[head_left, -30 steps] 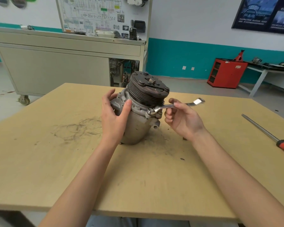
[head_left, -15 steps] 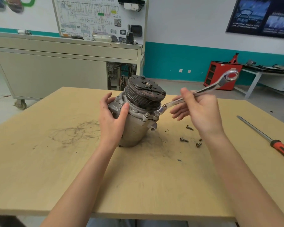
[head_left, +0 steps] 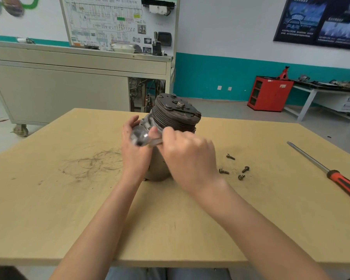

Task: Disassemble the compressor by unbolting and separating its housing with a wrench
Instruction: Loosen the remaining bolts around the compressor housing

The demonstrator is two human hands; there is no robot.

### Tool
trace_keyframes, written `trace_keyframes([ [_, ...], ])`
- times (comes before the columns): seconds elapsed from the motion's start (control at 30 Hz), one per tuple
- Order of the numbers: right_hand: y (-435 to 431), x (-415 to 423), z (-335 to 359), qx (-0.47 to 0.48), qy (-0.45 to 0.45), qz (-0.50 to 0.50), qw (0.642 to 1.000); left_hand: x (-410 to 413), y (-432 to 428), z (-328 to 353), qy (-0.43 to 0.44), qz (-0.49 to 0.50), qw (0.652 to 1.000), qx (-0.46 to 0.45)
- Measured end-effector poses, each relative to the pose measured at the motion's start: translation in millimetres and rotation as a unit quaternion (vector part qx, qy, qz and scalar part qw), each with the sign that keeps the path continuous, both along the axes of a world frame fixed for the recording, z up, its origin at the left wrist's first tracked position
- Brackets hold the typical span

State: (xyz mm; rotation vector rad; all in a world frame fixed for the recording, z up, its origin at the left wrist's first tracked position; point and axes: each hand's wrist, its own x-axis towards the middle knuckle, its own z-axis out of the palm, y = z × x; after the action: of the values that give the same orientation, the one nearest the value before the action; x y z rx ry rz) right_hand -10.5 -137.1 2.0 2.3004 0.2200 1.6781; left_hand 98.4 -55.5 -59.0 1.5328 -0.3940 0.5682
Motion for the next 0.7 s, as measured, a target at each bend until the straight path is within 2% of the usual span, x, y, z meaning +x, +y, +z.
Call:
trace_keyframes([
  [0.1, 9.9, -0.3, -16.5, -0.034, -0.027, -0.011, 0.999, 2.6, -3.0, 2.5, 0.000, 0.026, 1.000, 0.001],
  [0.33, -8.2, 0.5, -18.8, 0.009, -0.059, 0.038, 0.998, 8.3, -1.0, -6.5, -0.021, 0.034, 0.999, 0.002],
  [0.4, -20.2, 0.0, -29.4, 0.038, -0.057, 0.111, 0.991, 7.1, 1.2, -7.2, -0.030, 0.035, 0.999, 0.009],
  [0.47, -40.6, -1.8, -43.4, 0.139, -0.028, 0.252, 0.957, 5.6, 2.8, -7.2, -0.030, 0.022, 0.999, 0.017],
  [0.5, -51.6, -2.8, -49.5, 0.221, 0.007, 0.325, 0.919, 5.1, 3.1, -7.0, -0.025, 0.016, 0.999, 0.016],
  [0.57, -68.0, -3.4, -54.5, 0.399, 0.114, 0.437, 0.798, 4.0, 3.3, -6.3, -0.019, 0.012, 1.000, 0.016],
  [0.63, -79.9, 4.2, -51.3, 0.538, 0.195, 0.526, 0.629, 3.5, 2.9, -5.1, -0.017, 0.011, 1.000, 0.019],
  [0.7, -94.4, 15.6, -43.5, 0.620, 0.254, 0.570, 0.475, 2.8, 3.0, -4.5, -0.015, 0.009, 1.000, 0.019],
])
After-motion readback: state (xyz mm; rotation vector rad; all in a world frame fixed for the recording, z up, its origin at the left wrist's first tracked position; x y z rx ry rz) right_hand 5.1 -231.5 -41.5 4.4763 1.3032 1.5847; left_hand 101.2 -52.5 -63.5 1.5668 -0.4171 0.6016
